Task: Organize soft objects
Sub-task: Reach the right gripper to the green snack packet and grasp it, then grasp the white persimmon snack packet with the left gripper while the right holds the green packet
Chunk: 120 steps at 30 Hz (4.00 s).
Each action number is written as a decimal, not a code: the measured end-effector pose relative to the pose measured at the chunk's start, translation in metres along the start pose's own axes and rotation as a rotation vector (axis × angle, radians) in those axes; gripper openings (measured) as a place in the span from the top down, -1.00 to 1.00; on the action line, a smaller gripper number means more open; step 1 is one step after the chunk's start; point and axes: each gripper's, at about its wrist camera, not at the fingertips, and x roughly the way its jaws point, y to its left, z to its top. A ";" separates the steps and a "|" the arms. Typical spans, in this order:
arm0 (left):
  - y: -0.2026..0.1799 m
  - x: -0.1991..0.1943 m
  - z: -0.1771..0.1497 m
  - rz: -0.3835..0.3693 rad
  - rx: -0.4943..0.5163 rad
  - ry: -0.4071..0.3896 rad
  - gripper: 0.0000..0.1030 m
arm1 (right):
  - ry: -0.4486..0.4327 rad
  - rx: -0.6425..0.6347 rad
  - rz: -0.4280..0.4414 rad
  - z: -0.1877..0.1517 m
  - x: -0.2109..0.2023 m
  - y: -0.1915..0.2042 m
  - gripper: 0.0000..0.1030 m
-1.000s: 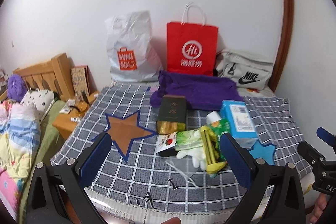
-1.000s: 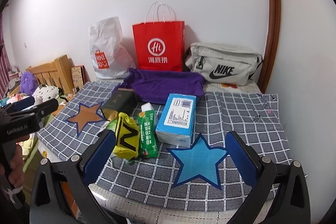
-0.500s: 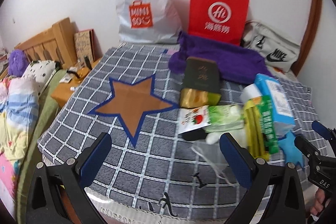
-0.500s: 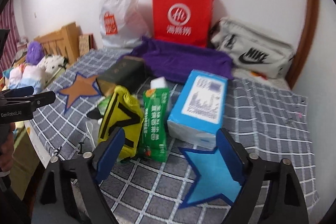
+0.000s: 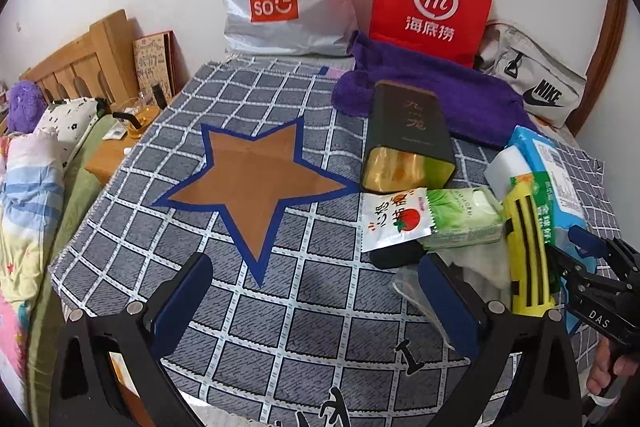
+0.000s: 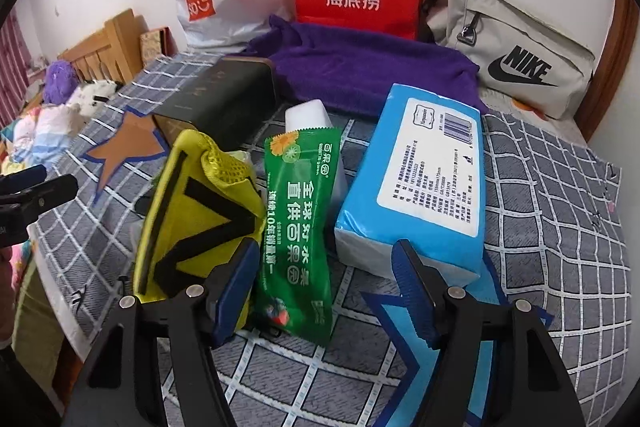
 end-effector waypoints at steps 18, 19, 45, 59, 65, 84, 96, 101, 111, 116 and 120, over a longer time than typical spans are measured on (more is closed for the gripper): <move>0.004 0.017 -0.001 -0.029 0.004 0.034 -1.00 | 0.048 0.041 0.062 0.002 0.015 0.010 0.45; 0.004 0.017 -0.001 -0.027 0.004 0.035 -1.00 | 0.043 0.035 0.057 0.002 0.013 0.010 0.45; -0.012 0.037 -0.004 -0.086 0.064 0.032 -1.00 | 0.151 0.029 -0.003 -0.061 -0.016 -0.043 0.26; -0.037 0.071 0.005 -0.097 0.172 0.078 -0.56 | 0.085 0.038 -0.022 -0.058 0.001 -0.053 0.10; -0.042 0.077 0.013 -0.117 0.193 0.087 0.20 | 0.062 0.028 -0.019 -0.057 0.004 -0.055 0.12; -0.016 0.044 0.001 -0.174 0.150 0.056 0.87 | 0.027 0.044 0.001 -0.065 -0.001 -0.058 0.11; 0.003 0.041 -0.006 -0.246 0.119 0.096 0.83 | 0.037 0.032 -0.006 -0.070 -0.006 -0.052 0.11; -0.006 0.045 -0.011 -0.223 0.161 0.127 -0.02 | 0.048 0.021 0.001 -0.069 -0.006 -0.053 0.09; -0.003 0.034 0.001 -0.296 0.116 0.088 -0.50 | 0.052 0.014 0.015 -0.067 -0.004 -0.048 0.16; -0.025 0.060 -0.002 -0.225 0.185 0.130 -0.50 | 0.069 0.025 0.028 -0.066 -0.009 -0.052 0.37; -0.033 0.068 -0.006 -0.191 0.225 0.124 -0.50 | 0.054 0.025 0.032 -0.063 -0.022 -0.052 0.37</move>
